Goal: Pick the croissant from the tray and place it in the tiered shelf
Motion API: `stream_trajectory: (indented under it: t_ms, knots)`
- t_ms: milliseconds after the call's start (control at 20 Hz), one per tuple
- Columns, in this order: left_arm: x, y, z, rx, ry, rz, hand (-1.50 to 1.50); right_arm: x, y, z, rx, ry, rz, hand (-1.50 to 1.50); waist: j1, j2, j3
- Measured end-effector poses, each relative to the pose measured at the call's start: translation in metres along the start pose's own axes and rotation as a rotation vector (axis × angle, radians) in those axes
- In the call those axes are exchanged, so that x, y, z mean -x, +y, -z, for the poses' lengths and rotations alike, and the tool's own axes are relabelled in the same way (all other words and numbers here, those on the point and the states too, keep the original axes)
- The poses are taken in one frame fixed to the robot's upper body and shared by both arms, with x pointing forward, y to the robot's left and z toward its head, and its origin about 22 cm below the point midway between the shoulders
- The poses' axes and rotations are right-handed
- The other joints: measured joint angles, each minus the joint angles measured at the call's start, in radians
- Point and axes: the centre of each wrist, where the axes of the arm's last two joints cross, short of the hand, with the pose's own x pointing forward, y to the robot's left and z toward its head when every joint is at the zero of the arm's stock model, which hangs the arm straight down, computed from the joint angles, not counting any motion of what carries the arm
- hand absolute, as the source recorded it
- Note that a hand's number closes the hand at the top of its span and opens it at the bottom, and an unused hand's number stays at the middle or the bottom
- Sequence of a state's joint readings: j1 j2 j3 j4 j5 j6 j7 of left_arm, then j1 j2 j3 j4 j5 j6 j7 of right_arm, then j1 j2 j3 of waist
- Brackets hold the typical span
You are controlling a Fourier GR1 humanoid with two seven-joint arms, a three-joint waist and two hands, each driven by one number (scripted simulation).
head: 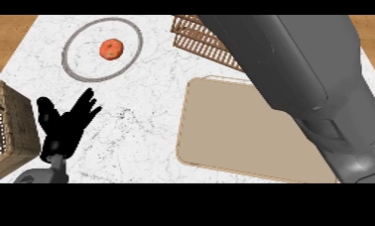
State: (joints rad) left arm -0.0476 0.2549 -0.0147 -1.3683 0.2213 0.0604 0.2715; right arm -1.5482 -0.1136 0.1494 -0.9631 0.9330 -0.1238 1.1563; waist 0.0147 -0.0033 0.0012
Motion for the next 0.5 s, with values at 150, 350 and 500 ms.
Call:
stream_trajectory:
  t_ms: [150, 350, 500]
  knots:
    - [0.000, -0.001, -0.004, 0.003, 0.003, 0.004, 0.00, 0.002, -0.013, 0.019, -0.003, 0.031, -0.003, 1.50, 0.000, 0.001, -0.001]
    - [0.003, -0.002, -0.002, -0.002, -0.004, 0.008, 0.00, 0.014, -0.009, 0.039, -0.047, 0.070, -0.025, 1.50, 0.001, 0.003, 0.001]
    - [0.000, -0.006, -0.003, -0.005, 0.000, 0.003, 0.00, 0.021, -0.009, 0.049, -0.075, 0.083, -0.052, 1.50, -0.001, 0.003, 0.001]
